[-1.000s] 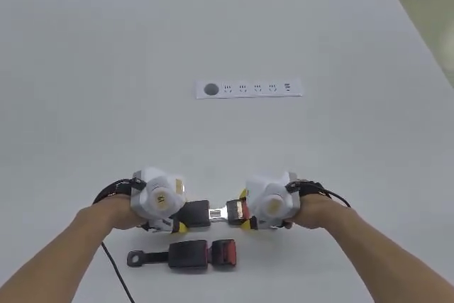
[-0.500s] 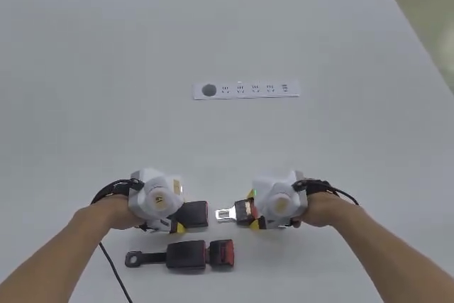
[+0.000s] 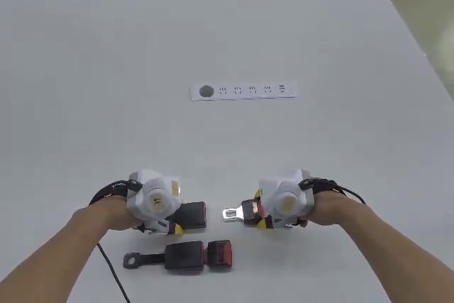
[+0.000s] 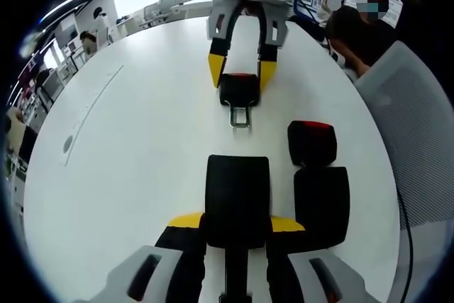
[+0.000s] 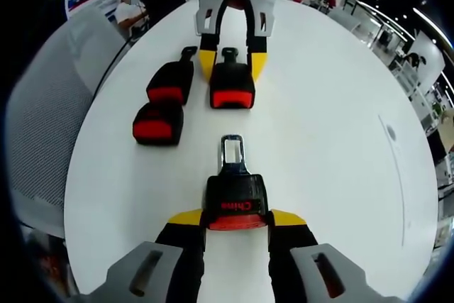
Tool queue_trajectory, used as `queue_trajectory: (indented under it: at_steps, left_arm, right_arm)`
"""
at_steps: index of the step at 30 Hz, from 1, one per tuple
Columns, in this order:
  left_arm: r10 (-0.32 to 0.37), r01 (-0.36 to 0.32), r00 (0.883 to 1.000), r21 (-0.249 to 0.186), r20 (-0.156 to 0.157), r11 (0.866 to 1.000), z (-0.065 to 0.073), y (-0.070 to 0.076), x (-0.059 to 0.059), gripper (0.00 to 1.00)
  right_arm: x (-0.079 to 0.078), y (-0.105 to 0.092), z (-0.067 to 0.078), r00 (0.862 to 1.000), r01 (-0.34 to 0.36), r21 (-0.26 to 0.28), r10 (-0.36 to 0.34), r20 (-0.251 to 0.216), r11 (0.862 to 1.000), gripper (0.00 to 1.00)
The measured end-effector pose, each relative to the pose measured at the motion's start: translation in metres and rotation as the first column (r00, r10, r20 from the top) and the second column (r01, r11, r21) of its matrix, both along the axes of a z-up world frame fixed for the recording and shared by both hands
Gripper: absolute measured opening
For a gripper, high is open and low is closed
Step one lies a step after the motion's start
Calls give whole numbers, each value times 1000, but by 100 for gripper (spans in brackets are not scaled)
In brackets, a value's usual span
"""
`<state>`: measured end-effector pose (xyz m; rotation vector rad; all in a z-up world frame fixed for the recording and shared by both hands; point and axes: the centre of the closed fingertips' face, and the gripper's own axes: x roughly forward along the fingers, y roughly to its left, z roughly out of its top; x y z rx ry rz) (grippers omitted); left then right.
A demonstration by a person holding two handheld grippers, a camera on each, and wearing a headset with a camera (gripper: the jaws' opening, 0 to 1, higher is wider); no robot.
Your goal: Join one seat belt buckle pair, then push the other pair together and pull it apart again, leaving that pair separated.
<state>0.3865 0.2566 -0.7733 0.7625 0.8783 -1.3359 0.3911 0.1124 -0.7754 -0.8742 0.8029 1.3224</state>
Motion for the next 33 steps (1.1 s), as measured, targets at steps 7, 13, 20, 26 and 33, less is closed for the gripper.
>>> queue_trajectory:
  at_steps: [7,13,20,26,33]
  left_arm:
    - [1,-1,1000,-10,2,1000,-2,1,1,33]
    - [3,-3,1000,-19,4,1000,-3,2,1,33]
    - [1,-1,1000,-17,2,1000,-4,2,2,33]
    - [1,-1,1000,-8,-2,1000,-5,2,0,34]
    - [-10,10,1000,39,7,999,-5,6,2,42]
  right_arm:
    - [-1,-10,1,1000,0,-13,0,-2,1000,31]
    - [-1,-12,-1,1000,-11,-18,11,4,1000,31]
    - [-2,-11,-1,1000,-20,-19,20,17,1000,32]
    - [-2,-11,0,999,-27,-20,28,32,999,33]
    - [3,-13,0,998,-17,-24,18,60,1000,42]
